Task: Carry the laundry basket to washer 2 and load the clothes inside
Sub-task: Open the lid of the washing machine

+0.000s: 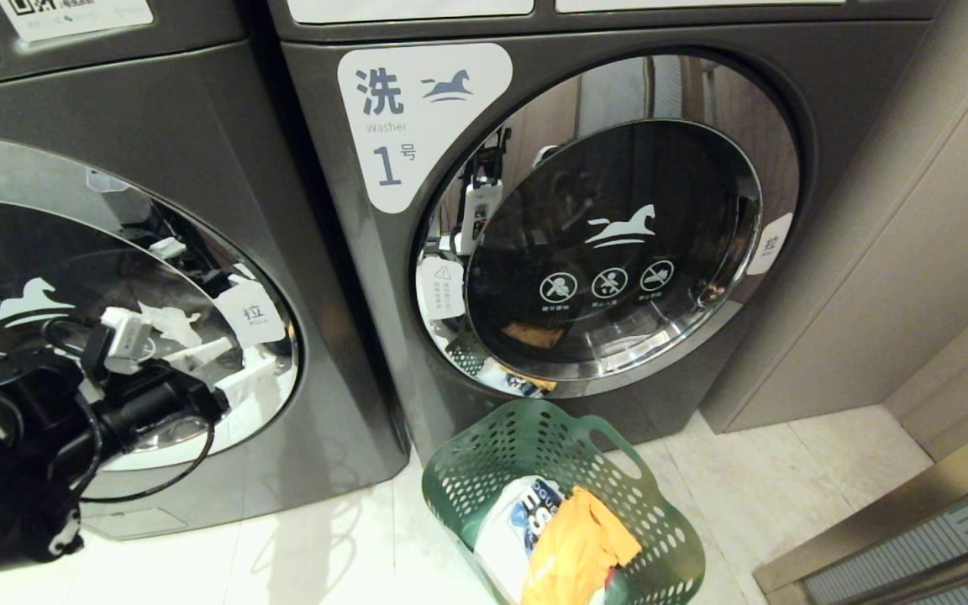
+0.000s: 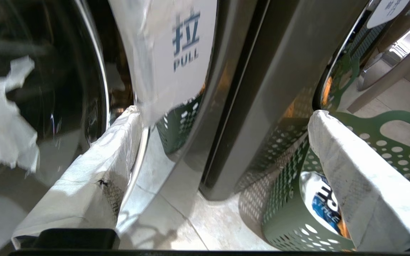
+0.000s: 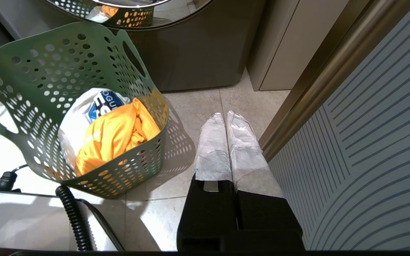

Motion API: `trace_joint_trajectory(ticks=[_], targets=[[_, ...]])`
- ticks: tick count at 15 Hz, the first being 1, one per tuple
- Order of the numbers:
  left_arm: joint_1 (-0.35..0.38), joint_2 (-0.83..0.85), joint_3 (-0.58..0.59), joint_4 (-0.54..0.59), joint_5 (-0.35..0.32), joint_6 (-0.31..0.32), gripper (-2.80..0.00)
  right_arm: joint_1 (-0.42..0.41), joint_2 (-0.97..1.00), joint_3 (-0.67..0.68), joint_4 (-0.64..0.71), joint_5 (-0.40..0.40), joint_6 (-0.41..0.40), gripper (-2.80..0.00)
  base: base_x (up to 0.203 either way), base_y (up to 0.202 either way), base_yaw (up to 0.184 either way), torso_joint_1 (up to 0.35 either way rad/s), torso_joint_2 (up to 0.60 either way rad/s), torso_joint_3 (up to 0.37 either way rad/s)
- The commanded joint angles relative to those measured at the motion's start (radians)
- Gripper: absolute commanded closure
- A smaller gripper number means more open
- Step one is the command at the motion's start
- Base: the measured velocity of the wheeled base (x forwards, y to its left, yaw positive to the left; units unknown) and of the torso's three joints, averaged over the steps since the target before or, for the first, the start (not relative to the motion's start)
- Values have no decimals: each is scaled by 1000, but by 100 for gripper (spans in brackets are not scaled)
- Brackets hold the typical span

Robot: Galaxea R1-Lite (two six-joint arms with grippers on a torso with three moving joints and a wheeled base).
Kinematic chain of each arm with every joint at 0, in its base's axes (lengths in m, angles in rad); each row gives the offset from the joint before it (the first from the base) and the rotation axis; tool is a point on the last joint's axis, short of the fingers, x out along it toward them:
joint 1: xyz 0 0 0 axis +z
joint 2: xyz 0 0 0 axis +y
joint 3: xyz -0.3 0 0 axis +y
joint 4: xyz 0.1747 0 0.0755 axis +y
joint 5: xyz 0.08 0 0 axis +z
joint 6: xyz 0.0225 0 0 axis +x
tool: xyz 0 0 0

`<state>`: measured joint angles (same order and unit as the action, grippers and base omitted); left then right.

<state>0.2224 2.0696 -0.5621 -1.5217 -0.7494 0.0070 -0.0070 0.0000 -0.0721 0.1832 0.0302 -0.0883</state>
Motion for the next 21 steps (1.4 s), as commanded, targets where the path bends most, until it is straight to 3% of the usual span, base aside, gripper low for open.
trace_joint_trajectory(ticks=[1, 13, 21], targets=[[-5, 1, -27, -8, -4, 2, -280, 1, 2, -1, 1, 0, -1, 0, 0, 0, 0, 0, 0, 0], [-31, 98, -185, -8, 4, 1, -280, 0, 2, 0, 2, 0, -1, 0, 0, 0, 0, 0, 0, 0], [-69, 126, -224, -8, -1, -1, -280, 1, 2, 0, 1, 0, -1, 0, 0, 0, 0, 0, 0, 0]])
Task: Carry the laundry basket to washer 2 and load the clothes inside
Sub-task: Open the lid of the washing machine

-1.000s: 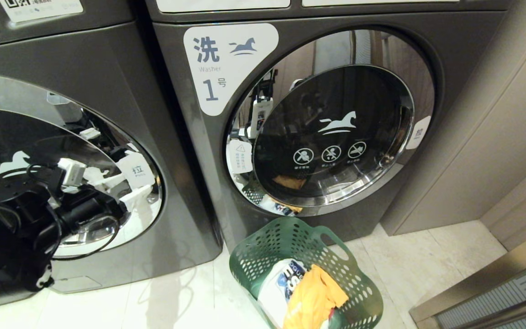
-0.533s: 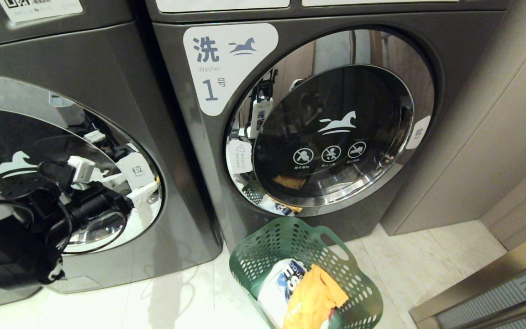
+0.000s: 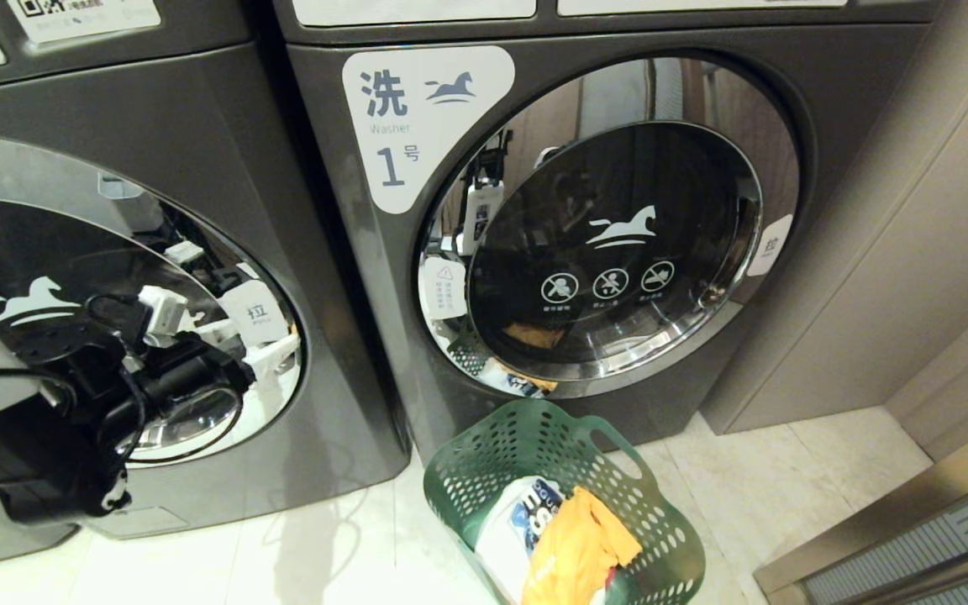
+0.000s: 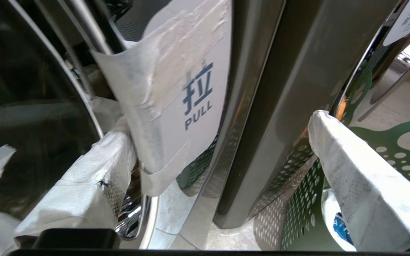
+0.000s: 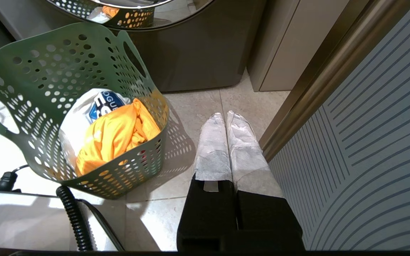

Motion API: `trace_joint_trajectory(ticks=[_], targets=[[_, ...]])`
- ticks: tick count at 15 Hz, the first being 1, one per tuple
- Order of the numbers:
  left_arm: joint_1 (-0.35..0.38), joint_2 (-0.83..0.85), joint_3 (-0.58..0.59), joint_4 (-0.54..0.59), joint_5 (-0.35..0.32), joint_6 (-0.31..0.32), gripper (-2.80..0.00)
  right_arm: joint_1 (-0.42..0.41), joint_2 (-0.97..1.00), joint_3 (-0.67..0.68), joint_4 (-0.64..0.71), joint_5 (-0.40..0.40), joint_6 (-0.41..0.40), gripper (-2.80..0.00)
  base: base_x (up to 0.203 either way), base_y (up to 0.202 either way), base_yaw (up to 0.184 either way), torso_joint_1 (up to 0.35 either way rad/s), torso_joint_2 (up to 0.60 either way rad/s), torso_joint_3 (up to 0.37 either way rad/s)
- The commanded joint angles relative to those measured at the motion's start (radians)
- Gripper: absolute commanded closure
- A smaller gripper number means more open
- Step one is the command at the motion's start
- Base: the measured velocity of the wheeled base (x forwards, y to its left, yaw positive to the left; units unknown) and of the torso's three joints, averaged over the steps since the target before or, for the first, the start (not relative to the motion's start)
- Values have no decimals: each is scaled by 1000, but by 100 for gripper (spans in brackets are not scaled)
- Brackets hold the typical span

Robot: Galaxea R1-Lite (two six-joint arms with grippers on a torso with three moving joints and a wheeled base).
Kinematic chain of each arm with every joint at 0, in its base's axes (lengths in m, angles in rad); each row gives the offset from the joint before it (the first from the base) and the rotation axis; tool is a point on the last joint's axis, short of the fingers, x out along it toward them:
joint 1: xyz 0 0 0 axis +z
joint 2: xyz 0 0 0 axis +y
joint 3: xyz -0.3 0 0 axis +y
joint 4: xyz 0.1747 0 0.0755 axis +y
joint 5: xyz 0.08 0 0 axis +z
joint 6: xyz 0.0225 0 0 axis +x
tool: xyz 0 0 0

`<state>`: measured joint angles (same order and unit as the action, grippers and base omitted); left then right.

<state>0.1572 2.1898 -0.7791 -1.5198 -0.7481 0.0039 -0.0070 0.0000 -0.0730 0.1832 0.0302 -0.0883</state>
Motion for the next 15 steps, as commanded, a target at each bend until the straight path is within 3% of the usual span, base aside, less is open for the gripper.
trace_joint_trajectory(ticks=[1, 5, 10, 15], targets=[[-6, 7, -11, -10, -4, -2, -280, -1, 2, -1, 1, 0, -1, 0, 0, 0, 0, 0, 0, 0], [-21, 11, -11, -10, -40, -11, -280, 0, 2, 1, 1, 0, -1, 0, 0, 0, 0, 0, 0, 0], [-36, 15, -8, -10, -209, -39, -280, 0, 2, 1, 1, 0, -1, 0, 0, 0, 0, 0, 0, 0], [-71, 13, 6, -10, -279, -38, -280, 0, 2, 1, 1, 0, -1, 0, 0, 0, 0, 0, 0, 0]])
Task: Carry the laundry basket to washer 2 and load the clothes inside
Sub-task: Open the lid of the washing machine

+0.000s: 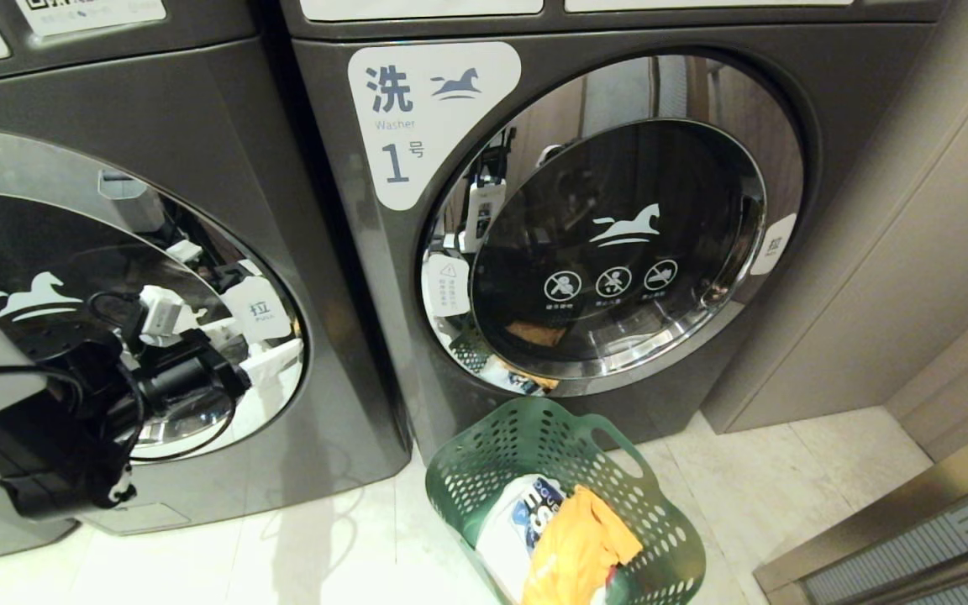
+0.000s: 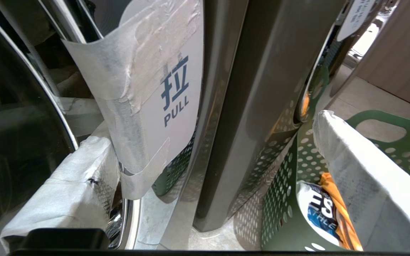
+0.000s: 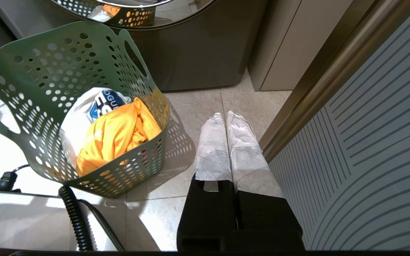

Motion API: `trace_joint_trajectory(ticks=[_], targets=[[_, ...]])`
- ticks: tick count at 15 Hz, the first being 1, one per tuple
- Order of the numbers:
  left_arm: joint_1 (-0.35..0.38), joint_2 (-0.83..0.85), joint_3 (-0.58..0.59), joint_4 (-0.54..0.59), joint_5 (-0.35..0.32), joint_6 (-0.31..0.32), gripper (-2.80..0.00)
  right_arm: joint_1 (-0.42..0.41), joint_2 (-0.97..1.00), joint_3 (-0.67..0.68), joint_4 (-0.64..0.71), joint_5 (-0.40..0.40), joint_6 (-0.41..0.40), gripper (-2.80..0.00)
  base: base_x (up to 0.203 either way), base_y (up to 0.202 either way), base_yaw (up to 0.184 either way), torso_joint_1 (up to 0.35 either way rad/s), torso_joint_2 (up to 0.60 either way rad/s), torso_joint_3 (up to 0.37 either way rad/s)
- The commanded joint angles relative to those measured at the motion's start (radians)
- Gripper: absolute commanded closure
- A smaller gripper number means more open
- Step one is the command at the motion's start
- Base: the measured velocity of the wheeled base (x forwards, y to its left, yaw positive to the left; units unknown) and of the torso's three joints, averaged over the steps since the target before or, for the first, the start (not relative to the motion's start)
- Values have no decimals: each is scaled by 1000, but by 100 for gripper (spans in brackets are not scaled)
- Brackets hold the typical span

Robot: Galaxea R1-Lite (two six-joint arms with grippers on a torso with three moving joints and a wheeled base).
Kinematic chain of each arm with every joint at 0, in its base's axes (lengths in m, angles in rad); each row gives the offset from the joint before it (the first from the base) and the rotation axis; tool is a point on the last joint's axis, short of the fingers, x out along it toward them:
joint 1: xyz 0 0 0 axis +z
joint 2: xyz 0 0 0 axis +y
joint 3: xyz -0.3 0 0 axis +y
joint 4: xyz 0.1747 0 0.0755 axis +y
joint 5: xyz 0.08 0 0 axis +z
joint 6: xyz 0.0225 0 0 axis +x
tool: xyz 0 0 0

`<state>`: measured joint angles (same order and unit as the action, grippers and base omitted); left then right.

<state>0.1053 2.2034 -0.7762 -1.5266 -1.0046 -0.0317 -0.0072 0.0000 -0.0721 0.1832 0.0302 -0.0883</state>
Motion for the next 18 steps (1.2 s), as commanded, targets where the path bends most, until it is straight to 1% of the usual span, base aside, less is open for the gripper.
trace_joint_trajectory(ticks=[1, 5, 7, 12, 14, 15, 16, 18], targets=[[-27, -2, 5, -3, -35, -1, -280, 0, 2, -1, 1, 0, -1, 0, 0, 0, 0, 0, 0, 0], [-58, -9, 32, -3, -50, -1, -280, 1, 2, 0, 1, 0, -1, 0, 0, 0, 0, 0, 0, 0], [-64, -13, 49, -3, -75, 1, -280, 1, 2, -1, 1, 0, -1, 0, 0, 0, 0, 0, 0, 0], [-63, -39, 96, -3, -93, 13, -280, 0, 2, 0, 1, 0, -1, 0, 0, 0, 0, 0, 0, 0], [-56, -53, 133, -3, -103, 32, -280, 0, 2, -2, 1, 0, -1, 0, 0, 0, 0, 0, 0, 0], [-40, -55, 137, -3, -101, 34, -280, 1, 2, -1, 1, 0, -1, 0, 0, 0, 0, 0, 0, 0], [-7, -57, 138, -3, -97, 37, -280, 0, 2, 0, 1, 0, -1, 0, 0, 0, 0, 0, 0, 0], [84, -70, 141, -3, -96, 37, -280, 1, 2, -1, 1, 0, 0, 0, 0, 0, 0, 0, 0, 0]])
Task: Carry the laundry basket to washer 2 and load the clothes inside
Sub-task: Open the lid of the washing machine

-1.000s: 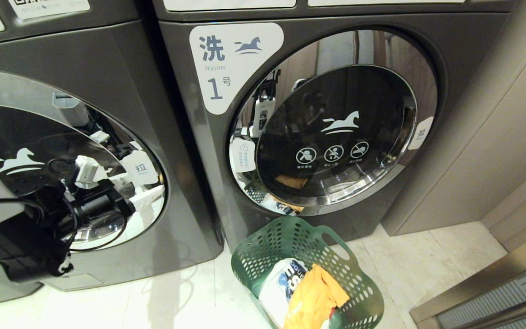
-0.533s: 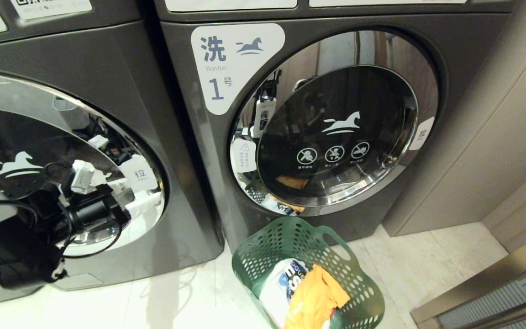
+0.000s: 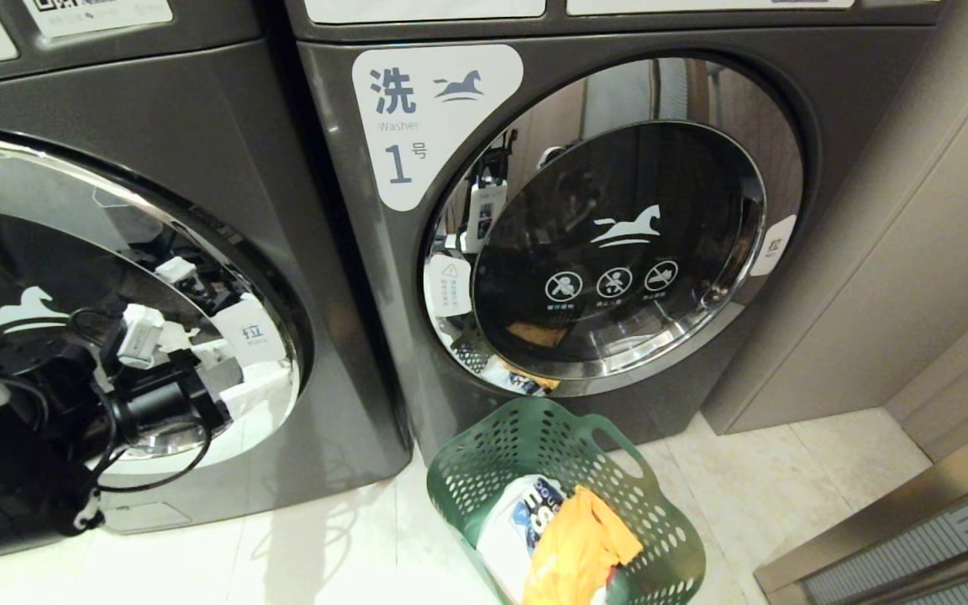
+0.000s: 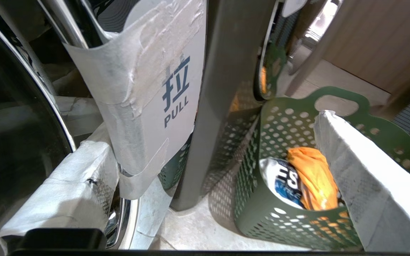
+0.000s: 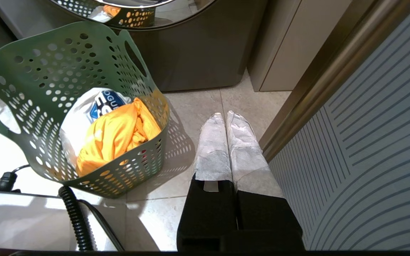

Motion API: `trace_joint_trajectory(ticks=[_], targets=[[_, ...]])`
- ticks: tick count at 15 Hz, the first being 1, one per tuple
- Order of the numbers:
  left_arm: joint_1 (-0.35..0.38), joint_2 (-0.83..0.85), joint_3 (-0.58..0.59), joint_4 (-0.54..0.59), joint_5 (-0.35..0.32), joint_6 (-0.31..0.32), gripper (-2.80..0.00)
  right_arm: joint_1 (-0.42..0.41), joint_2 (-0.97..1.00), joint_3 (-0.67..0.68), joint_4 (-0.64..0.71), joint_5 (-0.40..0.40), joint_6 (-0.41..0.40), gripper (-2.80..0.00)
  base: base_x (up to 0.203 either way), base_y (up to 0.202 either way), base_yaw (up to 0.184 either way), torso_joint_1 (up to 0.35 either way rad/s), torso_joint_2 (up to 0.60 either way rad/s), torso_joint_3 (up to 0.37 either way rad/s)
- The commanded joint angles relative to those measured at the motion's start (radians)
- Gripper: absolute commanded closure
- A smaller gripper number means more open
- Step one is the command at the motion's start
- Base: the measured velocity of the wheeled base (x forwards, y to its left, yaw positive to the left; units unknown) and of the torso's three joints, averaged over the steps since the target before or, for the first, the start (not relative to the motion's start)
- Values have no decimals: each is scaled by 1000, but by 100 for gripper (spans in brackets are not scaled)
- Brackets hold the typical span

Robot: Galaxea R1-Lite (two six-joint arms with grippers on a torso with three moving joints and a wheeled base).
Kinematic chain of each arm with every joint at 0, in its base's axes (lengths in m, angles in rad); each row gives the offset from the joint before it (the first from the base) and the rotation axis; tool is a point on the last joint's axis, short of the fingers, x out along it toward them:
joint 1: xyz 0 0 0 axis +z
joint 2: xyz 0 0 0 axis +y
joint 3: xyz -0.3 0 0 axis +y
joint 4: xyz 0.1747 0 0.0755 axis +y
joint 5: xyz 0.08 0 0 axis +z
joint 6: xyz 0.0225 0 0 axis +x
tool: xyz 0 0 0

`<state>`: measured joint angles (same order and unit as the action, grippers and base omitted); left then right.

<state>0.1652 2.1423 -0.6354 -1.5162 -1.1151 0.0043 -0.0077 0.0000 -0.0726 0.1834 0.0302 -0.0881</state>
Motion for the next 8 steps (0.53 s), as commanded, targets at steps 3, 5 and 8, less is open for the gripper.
trace_joint_trajectory(ticks=[3, 5, 8], targets=[[186, -39, 5, -14, 16, 4, -280, 1, 2, 0, 1, 0, -1, 0, 0, 0, 0, 0, 0, 0], [293, -58, 21, -14, 16, 15, -280, 0, 2, -1, 1, 0, -1, 0, 0, 0, 0, 0, 0, 0], [421, -108, 48, -14, 12, 15, -280, 1, 2, 0, 1, 0, -1, 0, 0, 0, 0, 0, 0, 0]])
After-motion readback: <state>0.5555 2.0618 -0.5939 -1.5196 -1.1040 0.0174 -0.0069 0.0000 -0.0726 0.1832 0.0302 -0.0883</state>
